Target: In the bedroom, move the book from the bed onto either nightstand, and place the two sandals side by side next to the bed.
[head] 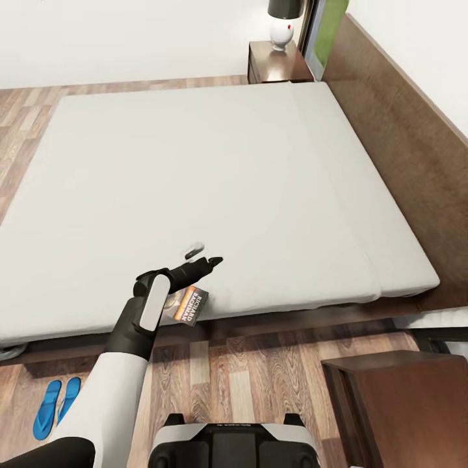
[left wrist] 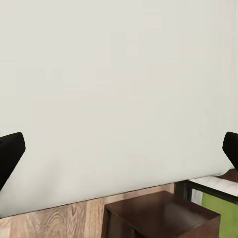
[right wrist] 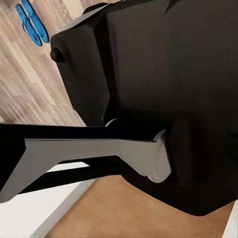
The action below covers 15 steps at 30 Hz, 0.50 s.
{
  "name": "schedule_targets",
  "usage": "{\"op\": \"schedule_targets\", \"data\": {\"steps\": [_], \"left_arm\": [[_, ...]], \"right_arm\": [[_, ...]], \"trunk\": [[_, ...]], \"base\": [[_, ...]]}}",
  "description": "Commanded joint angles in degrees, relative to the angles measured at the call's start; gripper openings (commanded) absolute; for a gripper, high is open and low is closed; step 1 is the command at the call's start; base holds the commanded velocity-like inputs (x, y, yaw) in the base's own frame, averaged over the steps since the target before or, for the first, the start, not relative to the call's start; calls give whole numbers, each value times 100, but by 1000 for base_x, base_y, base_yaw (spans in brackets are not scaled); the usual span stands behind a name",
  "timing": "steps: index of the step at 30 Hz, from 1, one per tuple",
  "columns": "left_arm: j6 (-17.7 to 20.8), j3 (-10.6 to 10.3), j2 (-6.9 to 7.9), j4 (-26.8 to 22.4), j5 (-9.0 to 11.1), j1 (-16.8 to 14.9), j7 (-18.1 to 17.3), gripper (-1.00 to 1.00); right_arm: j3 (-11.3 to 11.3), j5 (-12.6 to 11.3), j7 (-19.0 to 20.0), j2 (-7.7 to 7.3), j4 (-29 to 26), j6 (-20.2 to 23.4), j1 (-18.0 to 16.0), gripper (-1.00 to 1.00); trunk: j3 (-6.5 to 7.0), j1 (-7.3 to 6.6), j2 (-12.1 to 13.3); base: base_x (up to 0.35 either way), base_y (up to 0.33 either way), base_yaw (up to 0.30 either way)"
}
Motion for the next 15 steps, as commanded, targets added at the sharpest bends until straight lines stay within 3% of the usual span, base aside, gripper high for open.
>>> {"op": "schedule_targets", "data": {"steps": [1,7,15], "left_arm": [[35,20,-7,-2,-2,-3,-18,100],[36,21,-7,-2,-2,5,-20,100],[34,19,-7,-2,-2,7,-19,100]], "right_arm": [[-20,-32,23,0,-1,60,0,100],[-18,-32,23,0,-1,60,0,100],[-20,-32,23,0,-1,60,0,100]], "trunk": [[15,-22,38],[123,-153,279],[267,-329,600]], "base": [[0,0,134],[0,0,167],[0,0,28]]}}
